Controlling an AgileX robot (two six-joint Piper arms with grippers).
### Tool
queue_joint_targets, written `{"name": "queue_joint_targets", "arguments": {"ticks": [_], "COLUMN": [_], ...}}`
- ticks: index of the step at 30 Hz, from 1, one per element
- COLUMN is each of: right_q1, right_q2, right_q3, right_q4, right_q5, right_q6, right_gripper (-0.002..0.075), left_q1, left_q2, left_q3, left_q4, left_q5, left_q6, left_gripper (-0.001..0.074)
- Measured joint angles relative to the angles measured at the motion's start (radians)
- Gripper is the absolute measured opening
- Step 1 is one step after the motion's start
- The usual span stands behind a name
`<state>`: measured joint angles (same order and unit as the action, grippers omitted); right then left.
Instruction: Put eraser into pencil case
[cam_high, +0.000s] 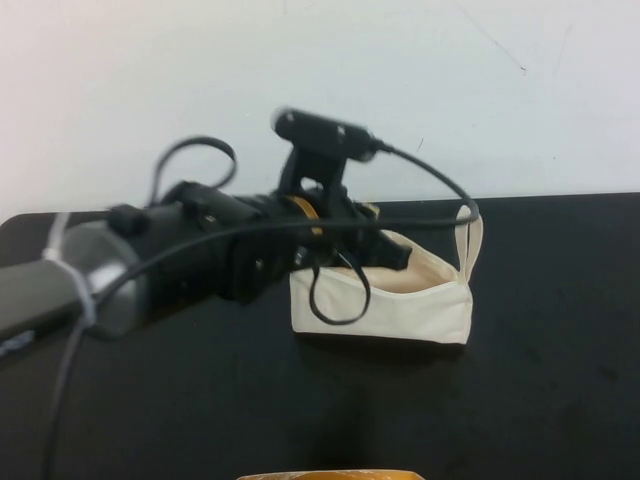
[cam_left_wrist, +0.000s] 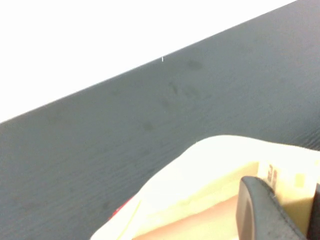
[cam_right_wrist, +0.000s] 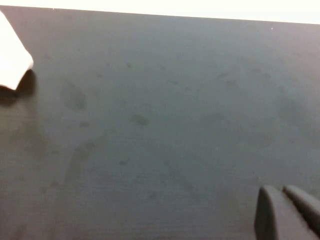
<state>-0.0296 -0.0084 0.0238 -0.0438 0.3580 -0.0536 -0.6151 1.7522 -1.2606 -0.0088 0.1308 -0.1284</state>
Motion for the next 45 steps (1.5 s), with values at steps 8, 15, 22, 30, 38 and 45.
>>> {"name": "queue_joint_targets", "arguments": {"ticks": [8, 15, 22, 30, 38, 45], "right_q1": [0.000, 0.000, 0.000, 0.000, 0.000, 0.000], "right_q2": [0.000, 0.000, 0.000, 0.000, 0.000, 0.000], "right_q3": [0.000, 0.000, 0.000, 0.000, 0.000, 0.000], "right_q4": [0.000, 0.000, 0.000, 0.000, 0.000, 0.000], "right_q5": [0.000, 0.000, 0.000, 0.000, 0.000, 0.000], "right_q6": [0.000, 0.000, 0.000, 0.000, 0.000, 0.000], "right_gripper": [-0.0001, -0.0001, -0.0001, -0.0001, -0.0001, -0.0001], "left_q1": [0.000, 0.032, 0.075, 0.076, 0.076, 0.076], "left_q2": [0.072, 0.049, -0.167, -0.532, -0.796, -0.879], "left_q3": [0.000, 0.002, 0.006, 0.191, 0.378, 0.401], "left_q4": [0.000, 0.000, 0.031, 0.083, 0.089, 0.161], "left_q5": [-0.035, -0.020, 0.179, 0.234, 0.332, 0.504], "left_q6": [0.000, 0.000, 0.011, 0.012, 0.000, -0.026], "left_gripper": [0.0274, 0.0417, 0.0090, 0.0011, 0.0008, 0.0006]}}
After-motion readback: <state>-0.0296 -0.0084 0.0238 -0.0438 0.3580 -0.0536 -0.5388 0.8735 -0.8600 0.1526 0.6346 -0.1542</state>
